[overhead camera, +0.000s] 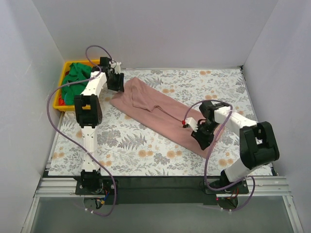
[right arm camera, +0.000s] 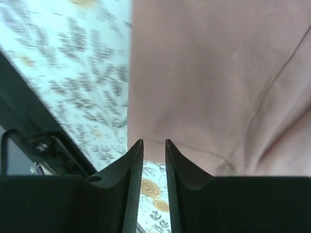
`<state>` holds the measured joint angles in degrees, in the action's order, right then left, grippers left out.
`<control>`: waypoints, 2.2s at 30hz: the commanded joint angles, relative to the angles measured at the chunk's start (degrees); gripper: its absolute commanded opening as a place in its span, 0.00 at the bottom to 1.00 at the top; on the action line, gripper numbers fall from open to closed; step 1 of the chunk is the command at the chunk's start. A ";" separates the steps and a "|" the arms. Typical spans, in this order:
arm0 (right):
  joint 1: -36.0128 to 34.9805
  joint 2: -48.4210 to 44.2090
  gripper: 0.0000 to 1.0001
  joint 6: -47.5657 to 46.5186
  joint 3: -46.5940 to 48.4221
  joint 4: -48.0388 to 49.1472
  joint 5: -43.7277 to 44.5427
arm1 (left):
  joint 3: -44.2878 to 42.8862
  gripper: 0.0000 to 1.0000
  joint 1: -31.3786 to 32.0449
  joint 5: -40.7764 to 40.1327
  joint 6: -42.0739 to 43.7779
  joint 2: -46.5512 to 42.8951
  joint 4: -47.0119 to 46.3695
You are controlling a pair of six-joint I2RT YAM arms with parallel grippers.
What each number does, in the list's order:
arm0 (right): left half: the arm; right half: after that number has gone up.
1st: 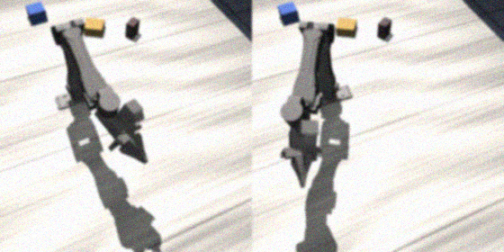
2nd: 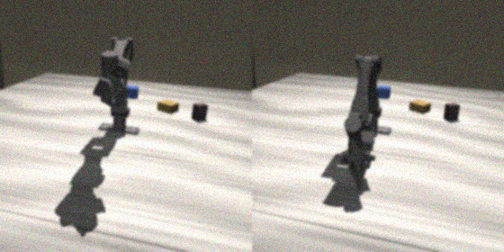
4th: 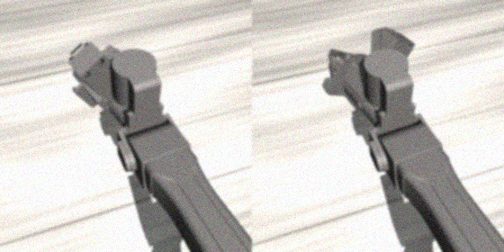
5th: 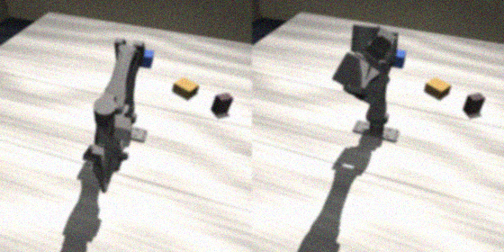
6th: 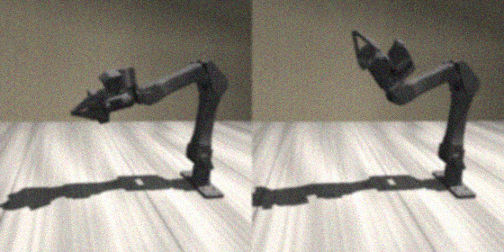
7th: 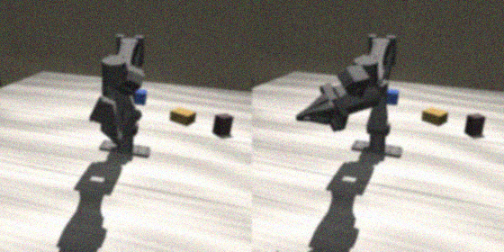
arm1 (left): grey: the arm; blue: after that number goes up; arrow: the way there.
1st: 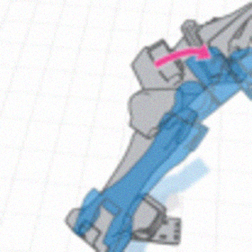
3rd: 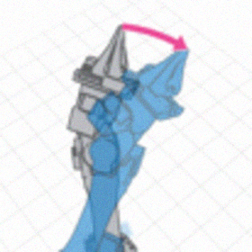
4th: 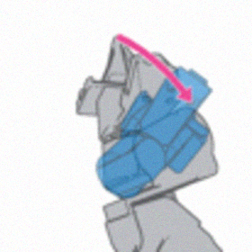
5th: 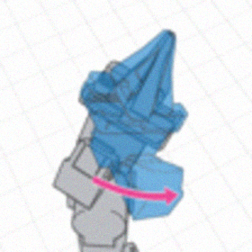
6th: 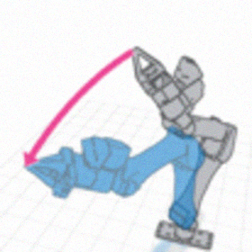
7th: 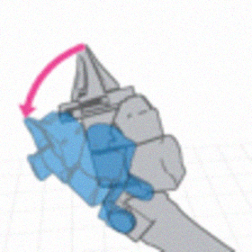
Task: Fold and stack the t-shirts
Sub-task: Fold the tshirt
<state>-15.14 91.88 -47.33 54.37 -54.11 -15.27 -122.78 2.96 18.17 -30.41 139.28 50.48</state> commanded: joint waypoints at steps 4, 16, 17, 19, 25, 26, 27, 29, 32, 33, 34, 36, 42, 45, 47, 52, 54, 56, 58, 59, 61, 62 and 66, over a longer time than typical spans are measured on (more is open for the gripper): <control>-1.22 -5.49 0.32 -0.40 11.19 -7.24 -7.85 | -3.34 0.47 0.03 0.62 -0.34 -9.09 -2.98; 0.55 18.68 0.17 9.71 27.54 2.16 4.09 | 40.59 0.30 9.86 4.42 -14.57 -32.94 -15.67; 0.55 20.00 0.17 9.98 28.50 2.42 4.89 | 41.82 0.27 10.65 3.54 -15.28 -32.50 -16.20; 0.63 20.88 0.15 9.98 28.25 2.60 6.39 | 44.11 0.19 11.63 2.84 -16.51 -30.84 -16.99; -1.91 20.98 0.13 8.93 18.60 3.74 6.48 | 41.58 0.12 11.54 -4.27 -17.31 -25.74 -17.52; -2.61 20.37 0.13 8.92 17.01 4.18 6.30 | 40.96 0.12 11.54 -4.98 -17.31 -23.90 -17.52; -4.36 20.01 0.12 9.01 14.65 4.36 6.13 | 40.26 0.12 11.28 -5.16 -17.05 -22.93 -17.43; -6.47 18.70 0.12 9.18 12.70 4.19 5.08 | 37.27 0.11 10.40 -6.66 -16.52 -20.47 -16.64; -11.92 16.77 0.12 10.15 9.62 3.05 2.36 | 30.87 0.10 8.82 -7.97 -14.77 -14.93 -14.62; -15.50 16.24 0.13 10.24 9.01 2.26 -0.96 | 29.11 0.10 7.60 -8.24 -13.54 -12.13 -14.18; -17.36 15.71 0.13 10.15 8.13 1.38 -3.17 | 27.00 0.10 7.06 -8.24 -12.84 -10.89 -12.61; -22.97 13.69 0.17 9.46 8.38 -1.87 -12.35 | 20.76 0.09 6.27 -8.07 -11.34 -9.13 -11.02; -22.76 10.78 0.21 6.55 22.16 -11.37 -29.81 | 16.95 0.14 6.18 -1.14 -7.29 -14.38 -8.29; -17.76 12.44 0.22 8.13 29.20 -10.93 -30.87 | 21.59 0.18 6.27 6.13 -6.94 -20.53 -8.11; -15.11 16.20 0.22 10.92 33.32 -9.54 -30.61 | 24.86 0.23 7.14 8.80 -8.25 -24.30 -8.99; -8.77 23.16 0.23 19.90 43.18 0.12 -23.59 | 34.43 0.25 11.01 8.02 -12.29 -27.22 -12.59; -8.42 26.41 0.23 22.71 45.81 4.08 -21.13 | 36.64 0.25 11.98 7.58 -14.57 -27.40 -14.00; -8.33 30.00 0.23 24.47 50.55 6.19 -19.63 | 38.83 0.26 12.15 8.02 -15.20 -27.49 -15.67; -8.42 32.39 0.23 25.97 54.50 7.52 -18.14 | 39.81 0.26 12.68 6.97 -15.46 -27.14 -16.90; -8.42 34.58 0.23 27.28 55.48 9.00 -17.70 | 39.81 0.26 12.77 6.44 -15.55 -26.70 -16.99; -8.42 36.61 0.23 28.52 56.89 10.86 -16.47 | 39.64 0.26 12.77 5.21 -15.90 -25.12 -17.17; -8.42 38.53 0.24 30.00 57.77 12.69 -16.20 | 39.29 0.26 12.77 4.86 -15.90 -24.59 -16.99; -7.98 42.94 0.25 34.49 59.27 17.10 -14.27 | 36.83 0.26 12.77 3.10 -15.12 -21.34 -17.43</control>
<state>-23.49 132.46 -18.11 111.09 -42.44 -31.68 -83.22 15.97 23.38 -45.45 116.66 34.68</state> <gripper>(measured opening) 0.252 0.259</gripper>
